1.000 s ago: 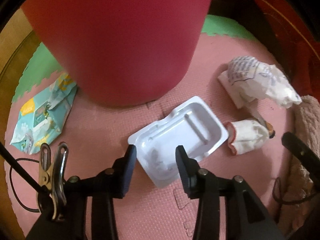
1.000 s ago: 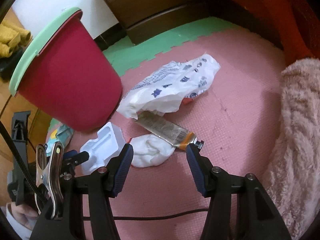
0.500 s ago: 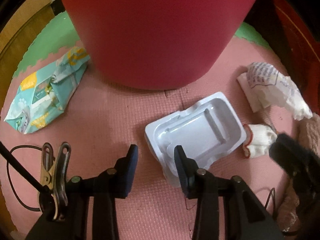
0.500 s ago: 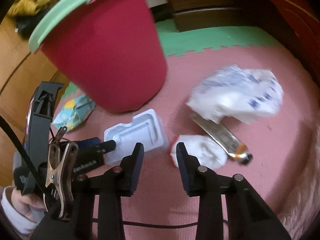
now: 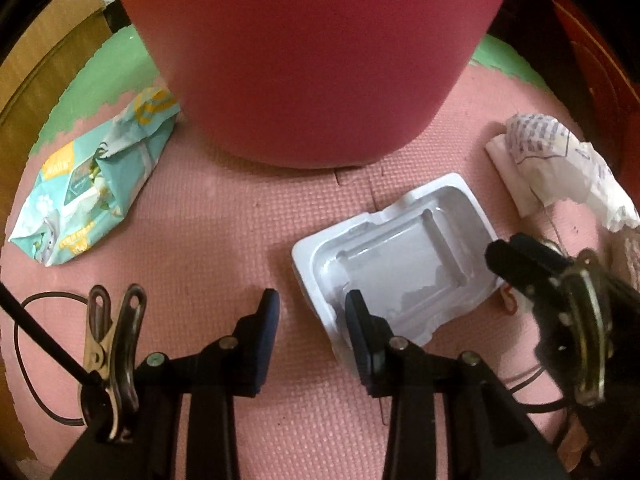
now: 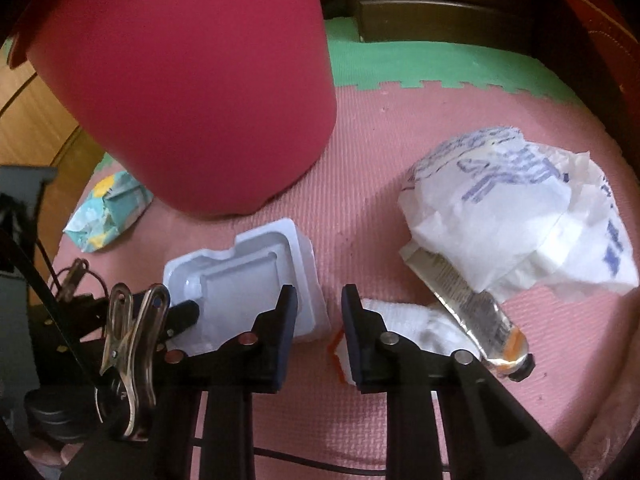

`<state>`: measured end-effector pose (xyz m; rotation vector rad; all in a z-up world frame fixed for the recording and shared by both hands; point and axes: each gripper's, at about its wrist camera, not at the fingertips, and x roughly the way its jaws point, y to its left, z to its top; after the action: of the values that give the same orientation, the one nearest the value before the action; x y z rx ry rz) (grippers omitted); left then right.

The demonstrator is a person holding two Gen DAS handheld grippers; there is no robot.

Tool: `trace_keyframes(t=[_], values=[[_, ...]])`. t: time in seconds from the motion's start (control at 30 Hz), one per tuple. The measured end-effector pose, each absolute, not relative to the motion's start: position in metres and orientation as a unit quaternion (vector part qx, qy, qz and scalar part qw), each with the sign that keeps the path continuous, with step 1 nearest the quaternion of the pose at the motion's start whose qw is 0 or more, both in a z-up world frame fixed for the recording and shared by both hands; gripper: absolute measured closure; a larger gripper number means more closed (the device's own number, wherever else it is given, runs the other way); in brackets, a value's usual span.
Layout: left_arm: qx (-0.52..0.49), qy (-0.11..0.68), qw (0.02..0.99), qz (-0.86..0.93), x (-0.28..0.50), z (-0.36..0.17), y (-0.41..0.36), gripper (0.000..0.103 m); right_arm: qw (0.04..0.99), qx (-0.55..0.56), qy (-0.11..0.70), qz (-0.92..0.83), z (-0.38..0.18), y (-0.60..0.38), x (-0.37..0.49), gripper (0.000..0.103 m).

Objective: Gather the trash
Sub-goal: 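Close the right tool on the blister tray edge beside the left tool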

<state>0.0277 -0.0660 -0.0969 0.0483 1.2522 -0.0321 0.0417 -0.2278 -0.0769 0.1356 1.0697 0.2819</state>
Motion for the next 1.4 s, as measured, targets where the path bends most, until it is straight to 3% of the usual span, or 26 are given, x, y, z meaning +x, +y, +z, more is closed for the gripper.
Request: trace_keyframes(t=[0.9,1.13,1.4], values=[[0.027,0.585,0.811,-0.018,0.024,-0.09,-0.087,0.067,0.84,0.059,0.519,0.145,-0.091,-0.21,0.042,0.081],[0.018,0.597,0.802,-0.021,0.025,-0.098,-0.085,0.078,0.842,0.041,0.516,0.152,-0.092,-0.203,0.04,0.087],[0.013,0.589,0.808,-0.019,0.026,-0.09,-0.079,0.079,0.844,0.049,0.51,0.156,-0.089,-0.204,0.038,0.09]])
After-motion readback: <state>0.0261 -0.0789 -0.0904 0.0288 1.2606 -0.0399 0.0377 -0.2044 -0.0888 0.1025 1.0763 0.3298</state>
